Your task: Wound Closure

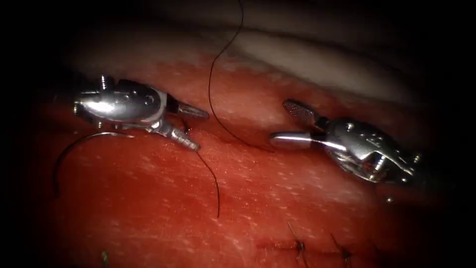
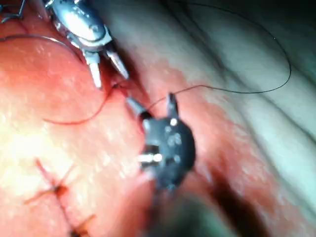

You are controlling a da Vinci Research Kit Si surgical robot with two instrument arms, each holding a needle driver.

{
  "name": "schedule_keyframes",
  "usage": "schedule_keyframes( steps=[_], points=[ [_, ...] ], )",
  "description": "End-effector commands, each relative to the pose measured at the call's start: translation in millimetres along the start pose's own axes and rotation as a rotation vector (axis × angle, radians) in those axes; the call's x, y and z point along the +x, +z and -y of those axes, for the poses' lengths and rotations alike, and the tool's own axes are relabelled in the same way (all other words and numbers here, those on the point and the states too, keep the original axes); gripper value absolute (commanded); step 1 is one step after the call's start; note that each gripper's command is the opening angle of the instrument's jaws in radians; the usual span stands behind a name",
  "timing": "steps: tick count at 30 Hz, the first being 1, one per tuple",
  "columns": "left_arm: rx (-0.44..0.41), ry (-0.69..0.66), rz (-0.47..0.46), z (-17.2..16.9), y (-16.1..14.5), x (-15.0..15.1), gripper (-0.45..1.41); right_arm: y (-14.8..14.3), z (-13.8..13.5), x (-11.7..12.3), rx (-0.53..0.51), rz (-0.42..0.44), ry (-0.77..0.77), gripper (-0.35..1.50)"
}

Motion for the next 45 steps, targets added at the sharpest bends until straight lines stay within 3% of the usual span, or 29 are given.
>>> schedule_keyframes(
  steps=[1,3,6,10,14,27,32,36,40,45],
  points=[
    [0.009,0.051,0.005,-0.9,0.8,0.2,0.54,0.8,0.2,0.3,0.002,-0.001,-0.002,1.33],
    [0.028,0.197,0.019,-2.8,0.9,1.1,0.42,0.6,0.4,0.7,0.003,0.001,-0.011,1.33],
    [0.063,0.296,0.060,-4.8,0.8,1.5,0.42,0.4,0.6,0.9,-0.015,0.005,-0.009,1.31],
    [0.095,0.395,0.123,-6.7,1.4,1.6,0.42,0.0,0.6,0.7,-0.008,0.013,-0.064,1.18],
    [0.103,0.424,0.151,-7.1,2.7,1.0,0.42,-0.1,0.5,0.8,-0.008,0.016,-0.069,1.16],
    [0.113,0.447,0.145,-9.1,6.0,1.8,0.42,0.0,0.2,0.9,-0.015,0.008,-0.069,1.18],
    [0.111,0.464,0.134,-9.6,6.4,2.5,0.23,0.1,0.1,0.8,-0.015,0.008,-0.069,1.18],
    [0.120,0.466,0.115,-9.4,6.8,2.5,-0.35,0.1,0.1,0.8,-0.019,0.007,-0.070,1.18],
    [0.152,0.447,0.054,-9.0,6.7,2.5,-0.35,0.2,0.1,0.8,-0.022,0.007,-0.070,1.18],
    [0.192,0.271,-0.040,-8.6,5.4,3.0,-0.35,0.5,0.4,0.5,-0.025,0.005,-0.071,1.14]
  ],
)
